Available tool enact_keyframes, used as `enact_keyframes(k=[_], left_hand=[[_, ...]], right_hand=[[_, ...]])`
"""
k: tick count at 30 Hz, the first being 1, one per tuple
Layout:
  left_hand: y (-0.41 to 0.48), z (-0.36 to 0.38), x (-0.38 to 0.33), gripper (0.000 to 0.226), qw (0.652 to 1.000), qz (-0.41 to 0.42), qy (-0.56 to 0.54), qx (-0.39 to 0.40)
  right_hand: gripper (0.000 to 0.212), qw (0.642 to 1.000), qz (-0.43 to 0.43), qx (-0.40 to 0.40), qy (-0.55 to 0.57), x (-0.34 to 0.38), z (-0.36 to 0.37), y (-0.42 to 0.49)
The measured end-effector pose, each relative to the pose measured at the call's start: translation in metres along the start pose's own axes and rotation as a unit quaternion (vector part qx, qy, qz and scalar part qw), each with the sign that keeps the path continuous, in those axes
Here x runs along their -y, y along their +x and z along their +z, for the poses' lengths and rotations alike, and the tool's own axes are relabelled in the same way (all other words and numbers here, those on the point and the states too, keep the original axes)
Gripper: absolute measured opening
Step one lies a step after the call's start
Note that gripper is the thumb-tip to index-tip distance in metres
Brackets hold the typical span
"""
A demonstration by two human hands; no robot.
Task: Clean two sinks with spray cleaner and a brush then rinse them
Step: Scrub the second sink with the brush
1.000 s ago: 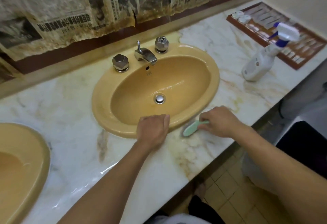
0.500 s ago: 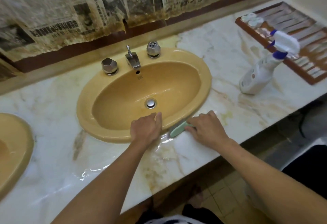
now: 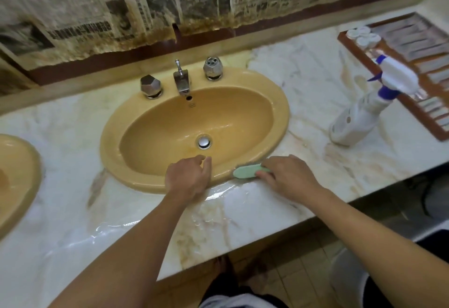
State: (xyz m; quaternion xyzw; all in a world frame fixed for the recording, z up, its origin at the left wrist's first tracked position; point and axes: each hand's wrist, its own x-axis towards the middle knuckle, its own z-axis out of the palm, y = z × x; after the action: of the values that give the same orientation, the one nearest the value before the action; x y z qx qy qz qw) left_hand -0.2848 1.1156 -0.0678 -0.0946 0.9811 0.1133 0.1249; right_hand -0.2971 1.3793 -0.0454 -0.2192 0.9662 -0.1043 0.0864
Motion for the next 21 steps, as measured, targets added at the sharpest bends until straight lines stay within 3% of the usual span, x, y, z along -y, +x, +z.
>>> enact_keyframes(k=[3,8,14,19,21], left_hand=[[0.001,0.000,0.000,0.053,1.000,-0.002,-0.004,-0.001],[0.002,0.002,0.001,0.053,1.000,0.000,-0.010,-0.008],[0.003,0.003,0.004,0.049,1.000,0.003,-0.015,-0.017],[0.003,0.006,0.006,0.047,0.999,0.000,-0.029,-0.025],[0.004,0.008,0.006,0.045,0.998,-0.009,-0.049,-0.039]], right_hand=[[0.035,0.999,0.037,0.011,-0.011,-0.007,-0.015,0.014],[0.045,0.967,0.249,-0.050,-0.014,-0.035,-0.037,0.028],[0.043,0.986,0.111,0.106,-0.063,0.060,-0.040,0.054],[0.065,0.941,0.310,0.097,-0.090,0.019,-0.087,0.078],[0.061,0.939,0.295,0.119,-0.132,0.040,-0.088,0.086]])
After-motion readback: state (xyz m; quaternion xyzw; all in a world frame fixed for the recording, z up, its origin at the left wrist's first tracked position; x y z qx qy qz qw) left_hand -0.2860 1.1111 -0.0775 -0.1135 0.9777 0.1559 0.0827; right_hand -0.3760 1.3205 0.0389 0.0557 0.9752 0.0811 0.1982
